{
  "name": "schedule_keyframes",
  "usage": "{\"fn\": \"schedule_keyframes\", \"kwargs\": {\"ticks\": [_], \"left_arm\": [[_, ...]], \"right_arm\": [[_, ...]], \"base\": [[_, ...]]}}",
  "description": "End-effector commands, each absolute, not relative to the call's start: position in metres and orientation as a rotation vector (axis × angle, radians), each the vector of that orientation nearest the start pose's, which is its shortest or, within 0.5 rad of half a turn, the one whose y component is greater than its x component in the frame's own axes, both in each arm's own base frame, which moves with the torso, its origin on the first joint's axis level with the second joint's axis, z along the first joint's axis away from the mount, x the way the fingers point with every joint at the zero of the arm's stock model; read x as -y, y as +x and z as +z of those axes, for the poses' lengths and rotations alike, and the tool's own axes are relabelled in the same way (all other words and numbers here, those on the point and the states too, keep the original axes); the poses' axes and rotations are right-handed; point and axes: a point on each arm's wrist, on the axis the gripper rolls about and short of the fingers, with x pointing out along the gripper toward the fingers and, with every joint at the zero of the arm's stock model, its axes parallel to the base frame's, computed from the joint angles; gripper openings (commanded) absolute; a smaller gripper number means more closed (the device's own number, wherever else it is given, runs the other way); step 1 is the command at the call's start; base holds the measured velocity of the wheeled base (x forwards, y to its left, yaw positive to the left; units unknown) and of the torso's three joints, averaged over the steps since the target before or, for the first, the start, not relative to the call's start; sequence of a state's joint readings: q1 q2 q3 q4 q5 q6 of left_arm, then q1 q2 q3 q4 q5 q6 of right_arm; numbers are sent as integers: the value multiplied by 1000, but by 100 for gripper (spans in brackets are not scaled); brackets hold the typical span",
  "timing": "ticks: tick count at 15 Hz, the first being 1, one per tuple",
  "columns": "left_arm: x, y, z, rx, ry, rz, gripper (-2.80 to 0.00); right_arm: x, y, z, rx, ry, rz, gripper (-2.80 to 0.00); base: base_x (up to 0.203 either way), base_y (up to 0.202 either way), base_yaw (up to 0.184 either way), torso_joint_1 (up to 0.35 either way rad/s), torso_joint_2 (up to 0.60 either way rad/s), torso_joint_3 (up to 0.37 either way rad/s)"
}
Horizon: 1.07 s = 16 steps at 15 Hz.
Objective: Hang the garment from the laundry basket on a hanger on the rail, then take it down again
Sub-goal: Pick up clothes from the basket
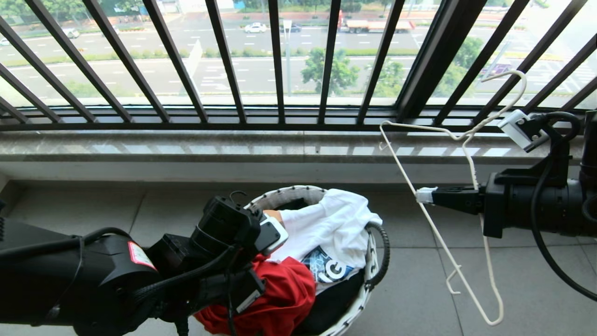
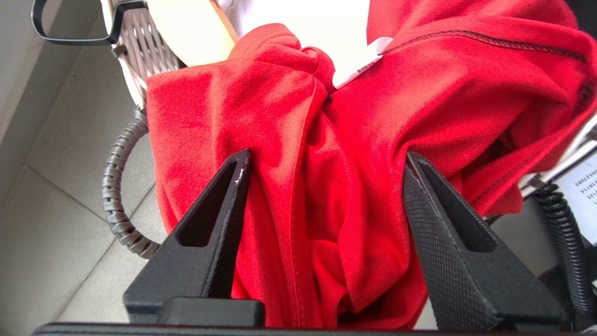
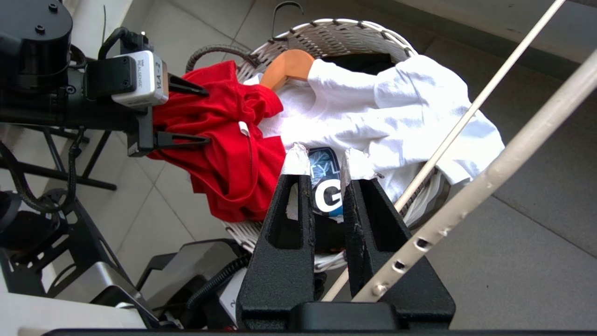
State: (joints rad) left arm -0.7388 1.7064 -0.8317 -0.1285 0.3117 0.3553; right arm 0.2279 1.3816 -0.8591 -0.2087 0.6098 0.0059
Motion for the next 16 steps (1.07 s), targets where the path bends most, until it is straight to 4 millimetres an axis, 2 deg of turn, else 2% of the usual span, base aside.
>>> {"fn": "schedule_keyframes", "kwargs": {"ticks": [1,4,8,11,16], "left_arm": [[181,230,133,-605,718,-484,-280],[180,234,137,-596,705,-469,-280],[179,231,154,-536,665,-466,-280],[193,229,188,-360,428,-444,-280],[171,191,249,-150,306,-453,-280]], "right_arm": [[-64,221,239,-334,71,832,-280],[-64,221,239,-334,71,832,-280],[-64,221,240,-332,70,830,-280],[-63,222,241,-327,70,825,-280],[-53,224,246,-306,74,783,-280]], "base": [[0,0,0,0,0,0],[0,0,0,0,0,0],[0,0,0,0,0,0],[0,0,0,0,0,0],[0,0,0,0,0,0]]}}
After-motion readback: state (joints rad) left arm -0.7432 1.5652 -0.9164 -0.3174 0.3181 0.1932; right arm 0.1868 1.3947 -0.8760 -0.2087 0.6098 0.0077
